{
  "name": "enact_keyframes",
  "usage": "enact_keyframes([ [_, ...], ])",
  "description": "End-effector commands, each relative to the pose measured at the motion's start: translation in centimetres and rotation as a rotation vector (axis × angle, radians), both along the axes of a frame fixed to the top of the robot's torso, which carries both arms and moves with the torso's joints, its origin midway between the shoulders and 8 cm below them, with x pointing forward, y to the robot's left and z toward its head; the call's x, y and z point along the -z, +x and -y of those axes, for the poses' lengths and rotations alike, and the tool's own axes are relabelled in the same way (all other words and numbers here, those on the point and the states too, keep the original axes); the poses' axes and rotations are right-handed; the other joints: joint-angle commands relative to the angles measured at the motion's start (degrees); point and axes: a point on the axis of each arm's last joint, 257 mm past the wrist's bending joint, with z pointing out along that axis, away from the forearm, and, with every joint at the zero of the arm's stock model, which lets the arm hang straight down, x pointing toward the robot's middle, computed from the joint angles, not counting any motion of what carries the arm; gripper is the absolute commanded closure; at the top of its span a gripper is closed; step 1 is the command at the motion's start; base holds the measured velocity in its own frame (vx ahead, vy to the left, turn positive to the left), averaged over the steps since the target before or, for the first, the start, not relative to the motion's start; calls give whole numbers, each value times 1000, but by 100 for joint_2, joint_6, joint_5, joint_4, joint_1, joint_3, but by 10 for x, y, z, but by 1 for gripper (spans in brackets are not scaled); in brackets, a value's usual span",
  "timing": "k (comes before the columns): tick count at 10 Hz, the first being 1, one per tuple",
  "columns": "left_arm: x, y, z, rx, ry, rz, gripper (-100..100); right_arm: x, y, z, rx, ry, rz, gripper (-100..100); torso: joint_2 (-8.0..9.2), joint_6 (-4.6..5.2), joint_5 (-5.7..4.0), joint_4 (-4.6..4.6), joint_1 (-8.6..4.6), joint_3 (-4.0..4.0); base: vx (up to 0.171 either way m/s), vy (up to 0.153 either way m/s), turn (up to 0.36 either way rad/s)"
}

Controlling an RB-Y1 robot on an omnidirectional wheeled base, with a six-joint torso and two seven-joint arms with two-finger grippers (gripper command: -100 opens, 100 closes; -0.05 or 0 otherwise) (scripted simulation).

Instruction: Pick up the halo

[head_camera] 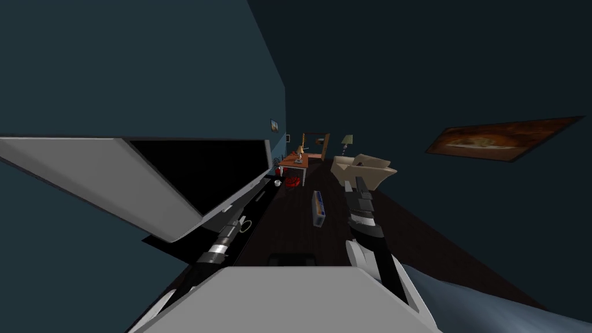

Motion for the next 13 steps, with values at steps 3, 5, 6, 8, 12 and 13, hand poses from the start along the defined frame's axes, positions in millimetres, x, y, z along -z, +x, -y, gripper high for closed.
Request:
enact_keyframes([
  [3, 37, -19, -11, 0, 5, -85, -100, 0, 0, 0, 0, 0, 0, 0, 21, 0, 1, 5, 0, 13, 34, -10, -29],
  [5, 64, -35, -18, 3, 12, -151, -100, 0, 0, 0, 0, 0, 0, 0, 15, 1, 1, 4, 2, 10, 63, -8, -57],
  [6, 79, -46, -20, 17, 18, -193, -100, 0, 0, 0, 0, 0, 0, 0, 15, 0, 0, 4, 1, 9, 76, -9, -81],
  [8, 89, -52, -26, 6, 21, -218, -100, 0, 0, 0, 0, 0, 0, 0, 12, -1, 1, 3, 2, 7, 48, -2, -14],
  [12, 133, -89, -38, 19, 42, -343, -100, 0, 0, 0, 0, 0, 0, 0, 23, -1, 1, 5, 3, 13, 51, -4, -54],
  [13, 139, -94, -41, 12, 44, -358, -100, 0, 0, 0, 0, 0, 0, 0, 19, 1, 0, 5, 2, 12, 63, -4, -48],
])
